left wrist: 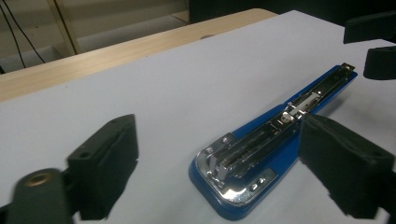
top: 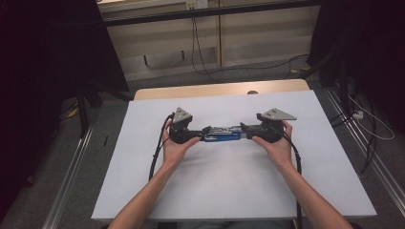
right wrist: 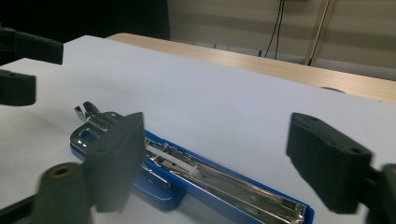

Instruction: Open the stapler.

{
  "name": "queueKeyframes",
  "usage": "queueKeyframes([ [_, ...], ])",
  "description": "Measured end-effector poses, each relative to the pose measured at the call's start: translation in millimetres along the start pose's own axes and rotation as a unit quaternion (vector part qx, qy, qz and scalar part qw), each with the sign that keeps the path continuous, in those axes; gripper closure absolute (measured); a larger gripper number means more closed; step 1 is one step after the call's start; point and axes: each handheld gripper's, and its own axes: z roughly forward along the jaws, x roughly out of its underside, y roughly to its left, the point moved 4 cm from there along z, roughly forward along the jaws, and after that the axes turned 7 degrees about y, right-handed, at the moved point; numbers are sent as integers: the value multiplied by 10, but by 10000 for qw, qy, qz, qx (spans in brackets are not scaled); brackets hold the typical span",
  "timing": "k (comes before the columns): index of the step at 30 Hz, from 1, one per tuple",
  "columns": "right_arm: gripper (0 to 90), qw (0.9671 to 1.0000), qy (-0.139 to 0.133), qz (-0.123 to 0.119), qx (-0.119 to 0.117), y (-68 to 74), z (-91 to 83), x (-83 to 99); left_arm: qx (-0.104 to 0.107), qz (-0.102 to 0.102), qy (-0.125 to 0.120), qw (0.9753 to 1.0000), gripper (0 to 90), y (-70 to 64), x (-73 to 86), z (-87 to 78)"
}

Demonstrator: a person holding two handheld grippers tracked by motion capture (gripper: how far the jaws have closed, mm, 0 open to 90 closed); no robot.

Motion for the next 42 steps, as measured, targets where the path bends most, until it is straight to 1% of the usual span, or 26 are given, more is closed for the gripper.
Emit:
queueKeyframes([
  [1, 184, 10000, 0, 0, 0, 0, 0, 0, 0, 0, 0, 10000, 57, 0, 0, 0],
  [2, 139, 10000, -1, -9, -31, -14, -10, 4, 132, 9, 42, 9999, 50, 6, 22, -9],
  [3, 139, 10000, -1, -9, -31, -14, -10, 4, 132, 9, 42, 9999, 51, 6, 22, -9],
  [4, 97, 10000, -23, 7, -46, -19, -26, 3, 145, -24, -25, 9999, 53, 16, 27, -28],
  [6, 82, 10000, -40, -12, -53, -17, -49, -2, 155, -27, -52, 9999, 48, 17, 29, -39],
  [8, 75, 9999, -61, -47, -95, -5, -90, -4, 172, 26, -70, 9998, 57, 14, 22, -65],
  [11, 82, 9999, -73, -58, -108, -12, -139, 10, 260, 1, -92, 9996, 56, 11, 25, -106],
  [13, 84, 9999, -95, -37, -92, -16, -154, 17, 243, 35, -83, 9997, 53, 10, 37, -118],
  [14, 90, 9999, -120, -10, -78, -25, -177, 38, 195, 120, -39, 9997, 53, 14, 71, -143],
  [15, 90, 9999, -120, -10, -78, -25, -177, 38, 195, 120, -39, 9997, 54, 14, 71, -143],
  [16, 89, 9999, -105, -43, -66, -30, -183, 47, 73, 171, 6, 9998, 54, 25, 90, -163],
  [17, 90, 9999, -88, -61, -64, -32, -192, 61, 16, 194, -8, 9998, 55, 40, 98, -184],
  [18, 92, 9999, -73, -53, -56, -33, -209, 83, 57, 142, -42, 9999, 60, 60, 111, -228],
  [19, 93, 9999, -69, -64, -56, -33, -215, 90, 57, 142, -42, 9999, 60, 60, 111, -228],
  [20, 96, 9999, -75, -79, -44, -31, -230, 99, -10, 159, -51, 9999, 60, 73, 134, -273],
  [21, 96, 9999, -75, -79, -44, -31, -230, 99, -10, 159, -51, 9999, 62, 73, 134, -273],
  [22, 95, 9999, -93, -71, -61, -23, -259, 102, -67, 186, -52, 9998, 63, 78, 155, -296],
  [26, 94, 9999, -111, -106, -71, -17, -333, 118, -33, 65, -85, 9999, 62, 78, 240, -382],
  [28, 97, 9999, -110, -87, -59, -25, -369, 146, -93, 44, -133, 9999, 62, 82, 274, -451],
  [29, 98, 9999, -110, -93, -46, -32, -382, 156, -163, 83, -143, 9997, 63, 86, 280, -476],
  [33, 107, 9999, -106, -45, -38, -52, -435, 192, -217, 80, -186, 9996, 63, 92, 311, -552],
  [34, 107, 9999, -124, -29, 2, -73, -482, 210, -220, 59, -169, 9996, 62, 90, 346, -589],
  [36, 109, 9999, -144, -21, 32, -88, -514, 224, -232, 108, -139, 9996, 64, 94, 369, -605],
  [38, 113, 9998, -159, -17, 76, -107, -552, 244, -309, 74, -114, 9994, 64, 111, 438, -648],
  [41, 115, 9997, -186, -34, 127, -125, -608, 258, -320, 61, -143, 9994, 63, 122, 459, -694],
  [42, 113, 9997, -198, -23, 141, -130, -634, 267, -335, 30, -173, 9993, 61, 134, 475, -748],
])
